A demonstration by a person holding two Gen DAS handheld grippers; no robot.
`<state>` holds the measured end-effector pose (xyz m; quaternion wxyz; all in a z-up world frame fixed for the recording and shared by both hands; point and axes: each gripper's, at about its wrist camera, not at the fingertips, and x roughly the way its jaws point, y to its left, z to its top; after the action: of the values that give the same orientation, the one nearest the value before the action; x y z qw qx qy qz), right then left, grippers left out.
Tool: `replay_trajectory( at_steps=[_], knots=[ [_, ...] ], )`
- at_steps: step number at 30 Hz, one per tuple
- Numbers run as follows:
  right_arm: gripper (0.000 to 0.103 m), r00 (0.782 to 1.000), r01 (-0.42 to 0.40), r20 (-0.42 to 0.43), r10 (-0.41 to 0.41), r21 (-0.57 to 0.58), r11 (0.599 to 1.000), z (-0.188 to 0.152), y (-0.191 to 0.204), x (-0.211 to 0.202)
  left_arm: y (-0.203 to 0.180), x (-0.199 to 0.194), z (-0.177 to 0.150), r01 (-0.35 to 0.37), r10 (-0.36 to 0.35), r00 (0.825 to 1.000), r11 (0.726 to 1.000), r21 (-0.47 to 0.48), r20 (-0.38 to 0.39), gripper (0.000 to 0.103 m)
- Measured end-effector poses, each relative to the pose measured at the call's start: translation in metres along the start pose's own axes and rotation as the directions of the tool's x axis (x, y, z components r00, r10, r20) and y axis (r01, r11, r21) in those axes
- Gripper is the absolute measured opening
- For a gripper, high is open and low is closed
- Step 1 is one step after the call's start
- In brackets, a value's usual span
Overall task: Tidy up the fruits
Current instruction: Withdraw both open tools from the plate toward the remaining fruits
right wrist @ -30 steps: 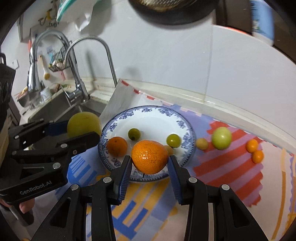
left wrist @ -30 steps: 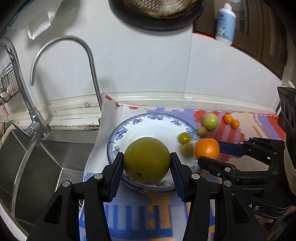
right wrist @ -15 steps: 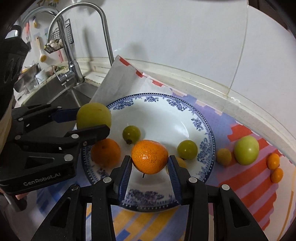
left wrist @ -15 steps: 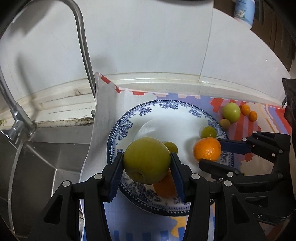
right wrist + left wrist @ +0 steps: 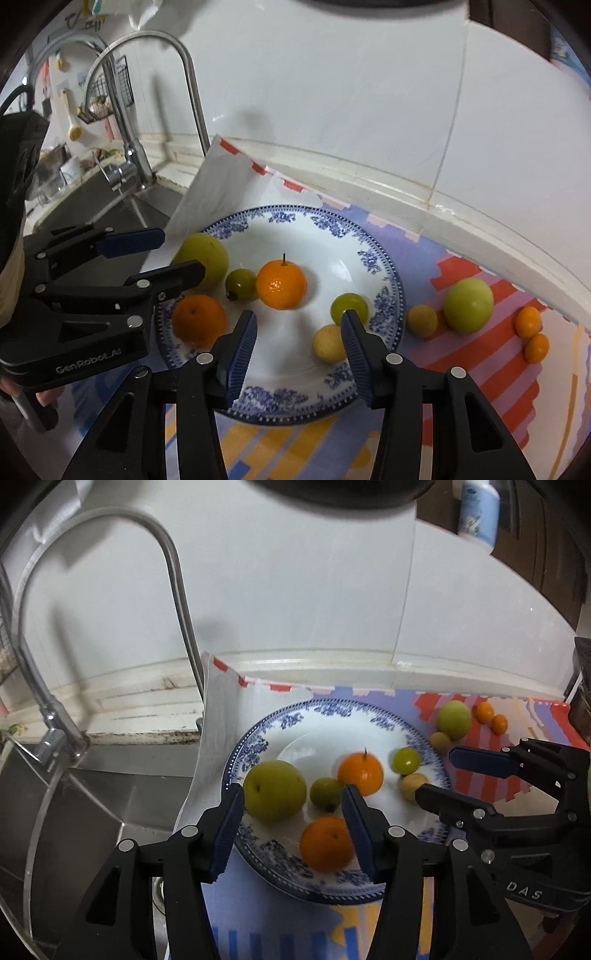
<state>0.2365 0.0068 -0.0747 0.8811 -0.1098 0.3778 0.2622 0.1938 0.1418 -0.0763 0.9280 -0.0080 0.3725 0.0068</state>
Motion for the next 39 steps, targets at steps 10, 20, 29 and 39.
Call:
replay_trajectory(
  at_steps=[10,20,29,39],
  knots=[
    [0.048,0.992,0.049,0.113,-0.054,0.052,0.997,-0.013,-0.018,-0.073,-0.04,-0.068,-0.001,0.03,-0.028,0.992,0.999,-0.015,0.119,0.075],
    [0.052,0.97,0.122,0.195,-0.143,0.112,0.986,-0.033,-0.048,-0.141,-0.089,-0.106,-0.002,0.057,-0.055,0.978,0.998,-0.007,0.202,0.081],
    [0.053,0.948,0.2,0.205,-0.244,0.211,0.957,-0.054,-0.087,-0.167,-0.12,-0.106,-0.003,0.021,-0.02,0.974,1.0,-0.005,0.225,0.081],
    [0.053,0.937,0.238,0.191,-0.292,0.262,0.935,-0.071,-0.124,-0.169,-0.153,-0.09,-0.009,0.0,0.005,0.966,1.0,-0.018,0.258,0.08]
  ],
)
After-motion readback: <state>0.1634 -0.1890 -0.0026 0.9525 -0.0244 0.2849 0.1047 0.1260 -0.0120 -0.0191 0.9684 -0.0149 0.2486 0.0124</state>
